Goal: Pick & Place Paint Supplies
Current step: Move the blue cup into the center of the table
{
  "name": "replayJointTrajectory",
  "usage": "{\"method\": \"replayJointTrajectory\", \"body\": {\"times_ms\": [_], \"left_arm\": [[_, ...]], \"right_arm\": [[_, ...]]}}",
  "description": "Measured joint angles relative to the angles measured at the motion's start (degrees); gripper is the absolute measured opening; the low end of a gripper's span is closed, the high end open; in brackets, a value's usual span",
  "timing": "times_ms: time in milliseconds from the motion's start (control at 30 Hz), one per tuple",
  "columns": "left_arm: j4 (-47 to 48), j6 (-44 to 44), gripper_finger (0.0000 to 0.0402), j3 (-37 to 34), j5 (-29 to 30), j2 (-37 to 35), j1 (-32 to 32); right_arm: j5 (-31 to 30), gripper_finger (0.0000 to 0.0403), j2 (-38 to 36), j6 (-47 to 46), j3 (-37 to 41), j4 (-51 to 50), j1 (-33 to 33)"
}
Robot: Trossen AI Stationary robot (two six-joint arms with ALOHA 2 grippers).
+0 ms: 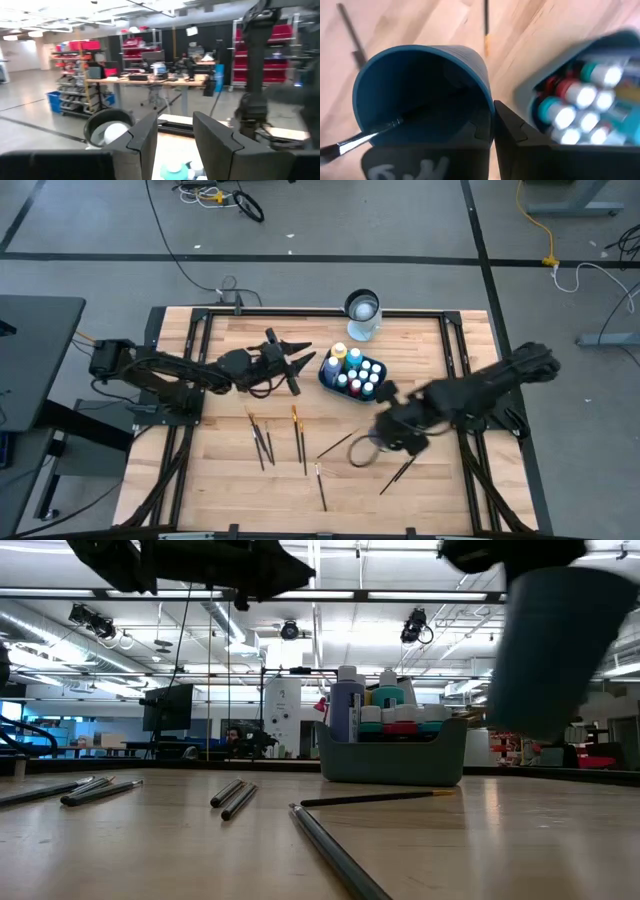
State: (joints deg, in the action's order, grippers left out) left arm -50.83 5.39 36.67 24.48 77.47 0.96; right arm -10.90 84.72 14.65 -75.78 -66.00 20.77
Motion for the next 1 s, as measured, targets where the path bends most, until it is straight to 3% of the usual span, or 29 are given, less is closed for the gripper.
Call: {"method": "replayJointTrajectory", "body": {"times_ms": [133,333,533,833,1000], "left_arm": [[8.9,-0.2,0.0132,0.1,-3.5,-7.0,0.0],[23.8,-3.2,0.0132,0.0,-4.2,-13.8,0.0],[30.1,-7.0,0.0132,0.0,-4.2,-15.0,0.0],[40.8,-15.1,0.0132,0.0,-4.2,-14.9,0.0],[48.1,-21.4,0.0132,0.0,-4.2,-14.9,0.0]], "right_arm": [[2.0,0.0004,7.6,7.8,-7.8,-0.9,-7.1],[9.4,0.0005,16.3,20.1,-15.9,2.5,-15.8],[14.5,0.0005,22.7,20.7,-17.8,3.8,-21.0],[15.5,0.0007,26.0,21.0,-18.1,4.9,-22.9],[14.7,0.0027,26.1,19.3,-18.0,8.0,-22.8]]}}
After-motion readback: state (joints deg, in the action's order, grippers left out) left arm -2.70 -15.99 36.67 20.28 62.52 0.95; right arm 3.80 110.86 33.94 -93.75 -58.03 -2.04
